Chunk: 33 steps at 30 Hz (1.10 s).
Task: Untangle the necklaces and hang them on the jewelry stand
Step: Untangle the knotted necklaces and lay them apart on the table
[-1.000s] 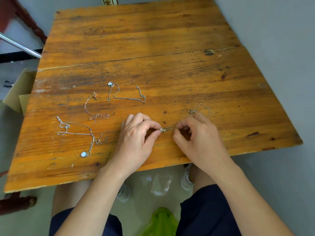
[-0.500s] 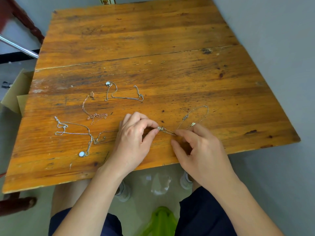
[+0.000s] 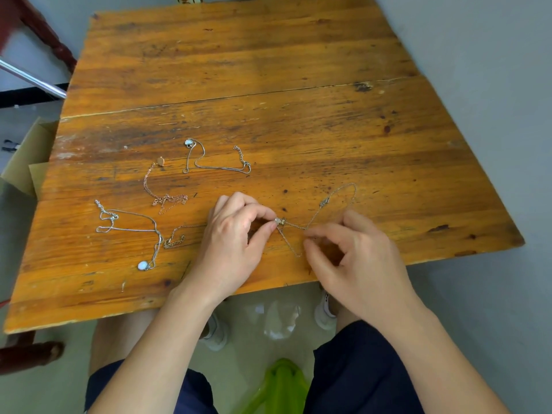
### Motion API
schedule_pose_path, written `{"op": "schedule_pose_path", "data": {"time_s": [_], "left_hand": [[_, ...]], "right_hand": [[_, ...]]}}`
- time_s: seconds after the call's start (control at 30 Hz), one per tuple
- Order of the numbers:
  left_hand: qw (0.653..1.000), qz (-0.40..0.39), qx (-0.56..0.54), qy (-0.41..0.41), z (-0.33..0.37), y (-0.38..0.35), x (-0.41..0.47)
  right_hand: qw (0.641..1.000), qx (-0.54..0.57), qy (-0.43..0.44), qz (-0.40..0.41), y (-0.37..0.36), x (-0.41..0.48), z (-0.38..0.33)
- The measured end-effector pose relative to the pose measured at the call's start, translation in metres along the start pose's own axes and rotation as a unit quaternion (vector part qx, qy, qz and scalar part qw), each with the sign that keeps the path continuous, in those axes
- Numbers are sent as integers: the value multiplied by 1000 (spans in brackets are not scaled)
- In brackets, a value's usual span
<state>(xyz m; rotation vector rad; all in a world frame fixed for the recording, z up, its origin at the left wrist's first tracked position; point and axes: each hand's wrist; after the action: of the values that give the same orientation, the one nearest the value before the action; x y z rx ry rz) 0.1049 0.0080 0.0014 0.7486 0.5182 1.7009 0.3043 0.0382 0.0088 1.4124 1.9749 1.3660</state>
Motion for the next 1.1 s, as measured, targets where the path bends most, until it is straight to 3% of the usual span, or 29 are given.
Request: {"op": "schedule_pose_path", "data": {"time_s": [0.27,0.4,0.53,1.1], "left_hand": [[1000,2,8,5,-1,1,1],[1000,7,5,10,-2,2,2],[1000,10,3,16,-2,1,3],[997,-16,16,78,8,1,12]], "right_hand": [[997,-70,-23,26,-3,27,15],[997,-59,24,36,-3,30,13],[995,-31,97,-16,-4,32,9],[966,-49,224,-123,1,67,20]]}}
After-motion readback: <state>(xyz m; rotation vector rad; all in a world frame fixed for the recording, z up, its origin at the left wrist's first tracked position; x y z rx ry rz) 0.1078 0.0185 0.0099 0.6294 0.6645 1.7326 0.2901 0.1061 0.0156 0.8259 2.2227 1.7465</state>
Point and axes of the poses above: each hand's wrist, its own x-axis towards the middle knuckle, its own y-axis out of the back of the hand, z = x × y, and after that the axes turned 9 degrees about -x, right-handed
